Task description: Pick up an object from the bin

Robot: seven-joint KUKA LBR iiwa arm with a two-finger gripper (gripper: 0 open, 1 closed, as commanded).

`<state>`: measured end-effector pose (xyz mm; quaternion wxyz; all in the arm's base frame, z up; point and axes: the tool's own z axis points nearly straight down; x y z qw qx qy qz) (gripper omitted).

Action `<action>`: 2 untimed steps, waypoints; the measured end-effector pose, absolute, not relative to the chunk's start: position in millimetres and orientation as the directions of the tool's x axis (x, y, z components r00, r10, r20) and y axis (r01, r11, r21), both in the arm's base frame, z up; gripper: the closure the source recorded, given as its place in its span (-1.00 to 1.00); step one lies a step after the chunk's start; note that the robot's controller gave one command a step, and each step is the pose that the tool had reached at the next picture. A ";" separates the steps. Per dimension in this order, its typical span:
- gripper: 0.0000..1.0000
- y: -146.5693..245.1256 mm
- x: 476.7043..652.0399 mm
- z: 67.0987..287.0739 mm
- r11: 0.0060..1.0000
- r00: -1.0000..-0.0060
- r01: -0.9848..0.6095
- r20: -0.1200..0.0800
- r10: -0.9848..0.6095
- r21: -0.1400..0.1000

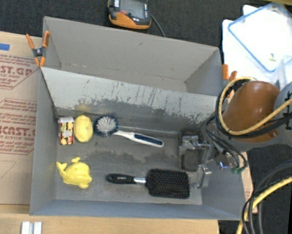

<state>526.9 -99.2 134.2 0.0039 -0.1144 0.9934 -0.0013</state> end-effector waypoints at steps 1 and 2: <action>-1.00 -100.4 520.5 118.3 0.954 -0.954 -0.298 -0.008 -0.298 -0.004; -1.00 -90.0 503.3 67.9 0.974 -0.974 -0.225 0.001 -0.225 0.001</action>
Offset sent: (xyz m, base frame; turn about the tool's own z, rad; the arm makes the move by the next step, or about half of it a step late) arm -0.0224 0.0081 -0.0642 0.0022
